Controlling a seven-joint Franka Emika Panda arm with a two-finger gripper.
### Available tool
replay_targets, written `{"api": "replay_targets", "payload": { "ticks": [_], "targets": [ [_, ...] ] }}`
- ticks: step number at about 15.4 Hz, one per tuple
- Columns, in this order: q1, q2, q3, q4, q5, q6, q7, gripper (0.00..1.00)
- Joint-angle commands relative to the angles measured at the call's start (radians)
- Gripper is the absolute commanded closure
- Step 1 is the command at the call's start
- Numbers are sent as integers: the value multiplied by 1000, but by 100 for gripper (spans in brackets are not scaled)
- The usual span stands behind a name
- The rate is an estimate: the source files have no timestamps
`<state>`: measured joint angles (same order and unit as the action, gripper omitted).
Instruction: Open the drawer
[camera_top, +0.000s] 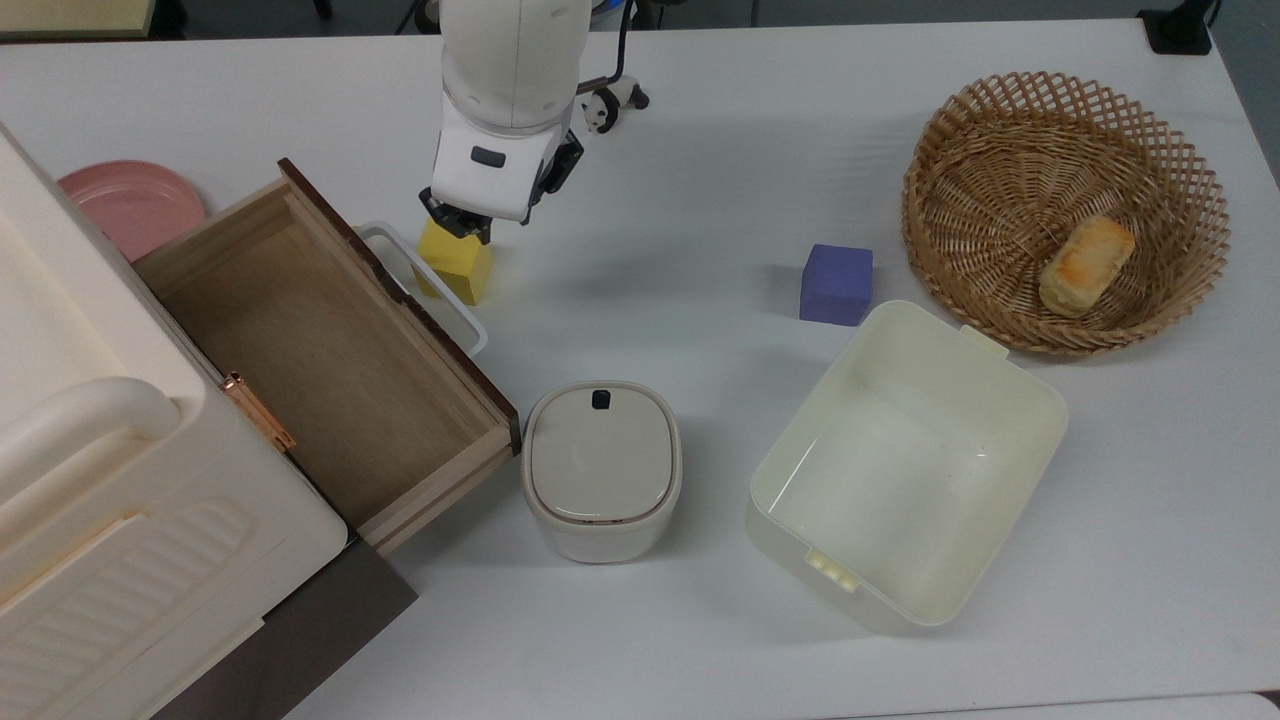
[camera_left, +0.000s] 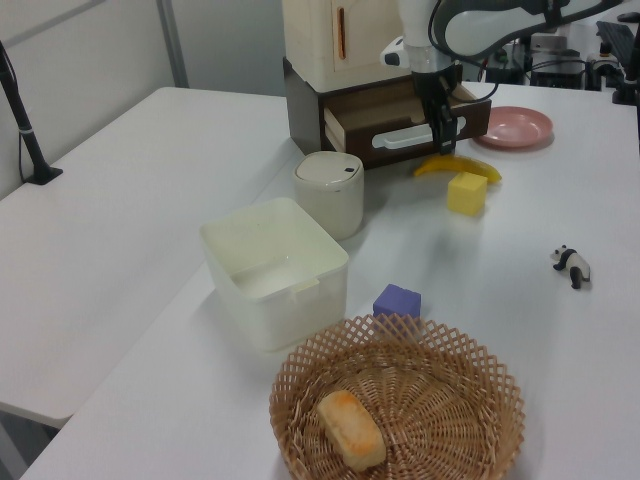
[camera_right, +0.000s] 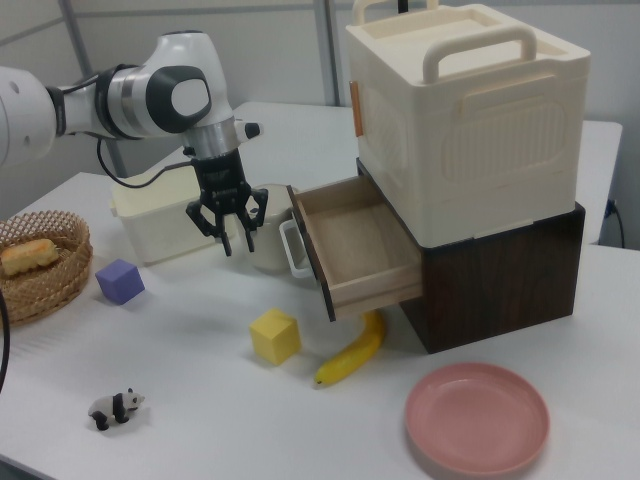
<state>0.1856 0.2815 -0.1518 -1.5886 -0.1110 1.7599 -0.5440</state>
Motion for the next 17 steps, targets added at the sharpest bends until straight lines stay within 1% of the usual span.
{"api": "replay_targets", "payload": {
  "ticks": [1, 2, 3, 4, 5, 8, 11, 12, 17],
  "targets": [
    [-11, -74, -12, -21, 106, -51, 65, 44],
    [-15, -87, -15, -5, 120, -59, 123, 24],
    [-17, -97, -18, -4, 123, -68, 203, 0],
    [-18, -111, -20, 4, 123, -77, 281, 0],
    [-20, -136, -20, 4, 123, -100, 317, 0],
    [-47, -192, -21, 4, 123, -198, 334, 0],
    [-110, -238, -21, 6, 125, -201, 349, 0],
    [-118, -249, -21, 4, 125, -197, 369, 0],
    [-124, -240, -15, 1, 117, -195, 426, 0]
  ]
}}
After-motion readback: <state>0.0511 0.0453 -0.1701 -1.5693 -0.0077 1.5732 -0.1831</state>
